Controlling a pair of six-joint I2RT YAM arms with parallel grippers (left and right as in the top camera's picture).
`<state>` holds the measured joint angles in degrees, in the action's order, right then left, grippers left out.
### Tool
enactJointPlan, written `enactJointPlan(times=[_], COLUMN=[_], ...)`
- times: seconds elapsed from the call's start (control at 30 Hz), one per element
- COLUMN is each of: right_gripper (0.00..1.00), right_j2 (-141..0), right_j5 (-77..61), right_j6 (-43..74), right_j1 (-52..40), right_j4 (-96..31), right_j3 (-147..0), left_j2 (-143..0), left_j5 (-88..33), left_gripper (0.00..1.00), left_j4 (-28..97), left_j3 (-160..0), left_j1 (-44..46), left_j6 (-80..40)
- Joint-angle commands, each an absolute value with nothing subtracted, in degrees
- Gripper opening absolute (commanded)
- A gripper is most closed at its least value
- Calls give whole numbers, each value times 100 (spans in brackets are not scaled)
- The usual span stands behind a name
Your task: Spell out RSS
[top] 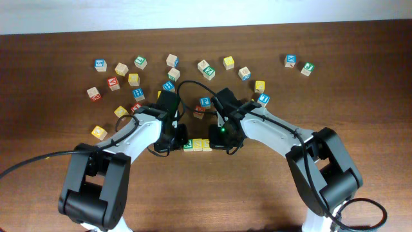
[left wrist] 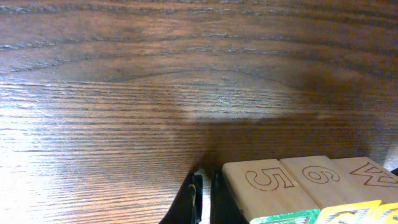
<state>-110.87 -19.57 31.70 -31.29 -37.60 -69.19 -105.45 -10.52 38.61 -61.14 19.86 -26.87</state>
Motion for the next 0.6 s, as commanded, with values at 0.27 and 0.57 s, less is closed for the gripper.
enactJointPlan(times=[0.27, 0.57], right_gripper=[14, 13], right_j2=[-11139, -11139], right_j5=[-2040, -1730], right_j6=[3194, 3461], right_j1=[-3459, -3691], right_j4=[-4591, -4021], right_j3=[-6851, -6840], left_j2=[-10604, -10606], left_j5=[-705, -703], left_gripper=[0, 0], left_j4=[4311, 4613], left_j3=[-6080, -6077], left_j1=[998, 471], left_j6=[-2742, -3057])
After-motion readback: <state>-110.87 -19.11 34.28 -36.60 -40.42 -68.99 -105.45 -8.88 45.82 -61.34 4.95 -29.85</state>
